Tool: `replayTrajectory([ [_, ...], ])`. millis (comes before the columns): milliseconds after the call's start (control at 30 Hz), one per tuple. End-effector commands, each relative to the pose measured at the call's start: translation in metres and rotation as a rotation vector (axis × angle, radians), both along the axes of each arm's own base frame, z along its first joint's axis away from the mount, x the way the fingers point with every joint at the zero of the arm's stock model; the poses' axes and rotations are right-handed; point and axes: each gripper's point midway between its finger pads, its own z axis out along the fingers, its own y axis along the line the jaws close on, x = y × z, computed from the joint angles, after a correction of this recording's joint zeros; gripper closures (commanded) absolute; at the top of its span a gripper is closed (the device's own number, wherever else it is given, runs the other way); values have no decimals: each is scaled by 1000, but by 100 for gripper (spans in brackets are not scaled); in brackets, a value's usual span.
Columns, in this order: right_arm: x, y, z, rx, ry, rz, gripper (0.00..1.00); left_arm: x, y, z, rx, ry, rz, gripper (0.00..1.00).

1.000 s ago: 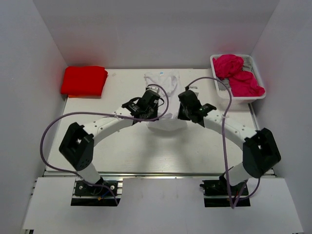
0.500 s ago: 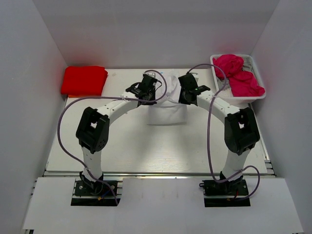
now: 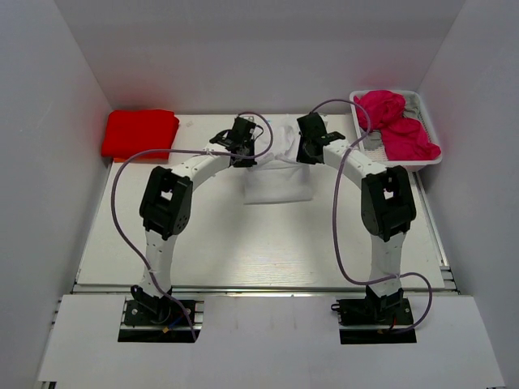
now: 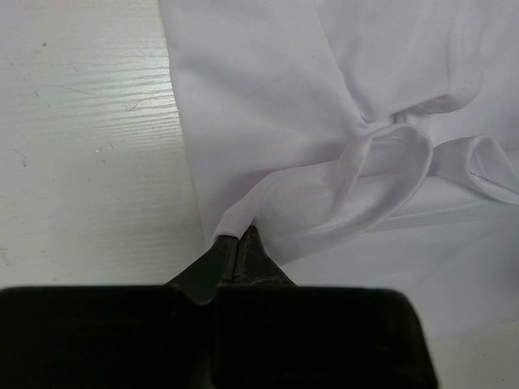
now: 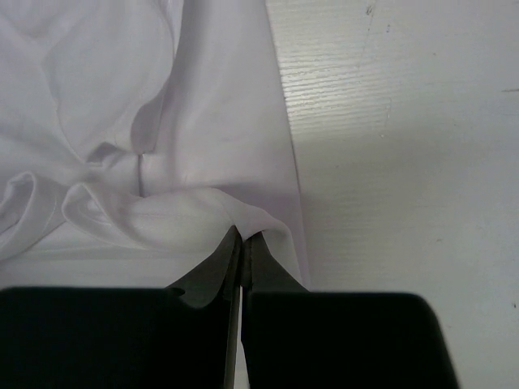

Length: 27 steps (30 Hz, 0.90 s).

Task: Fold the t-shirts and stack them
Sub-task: Fold the folded rectangular tshirt in 1/3 of the way

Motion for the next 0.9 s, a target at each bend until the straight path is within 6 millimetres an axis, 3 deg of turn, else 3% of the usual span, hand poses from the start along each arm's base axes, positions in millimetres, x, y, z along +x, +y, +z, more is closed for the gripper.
replayTrajectory([
  [0,15,-2,5,2,-11,22,100,17,0,17,-41,-35,-7,100],
  [200,24,6,-6,36,0,46,100,25,-7,6,-72,-22,-29,99],
  [233,29,11,-6,51,-14,59,99,31,-4,7,-83,-30,-12,95],
  [267,34,11,-1,55,-32,59,88,35,-6,14,-90,-45,-13,94],
  [333,44,11,-4,80,-35,36,76,48,-5,18,-102,-71,-3,88],
  [367,52,14,6,97,-56,35,70,55,-2,10,-98,-63,7,84],
  [400,59,11,4,112,-56,22,62,64,2,16,-101,-72,20,54],
  [467,73,15,17,172,-85,9,62,76,10,16,-111,-62,67,36],
  [500,80,17,20,205,-90,15,59,87,11,23,-124,-75,84,20],
  [533,84,18,21,224,-91,18,57,95,27,30,-119,-88,128,0],
  [567,93,20,36,264,-115,30,56,100,32,29,-126,-90,145,0],
  [667,94,13,40,267,-119,53,53,104,40,40,-176,-87,129,0],
  [700,91,11,35,238,-116,83,47,105,45,44,-188,-93,131,0],
  [733,88,10,43,231,-130,101,43,102,47,46,-179,-94,122,0],
  [800,69,5,29,177,-97,146,35,94,50,54,-165,-107,105,0],
  [833,66,5,31,174,-110,160,24,89,49,57,-174,-103,95,0],
  [867,48,1,26,167,-87,172,21,83,52,53,-160,-91,87,0],
])
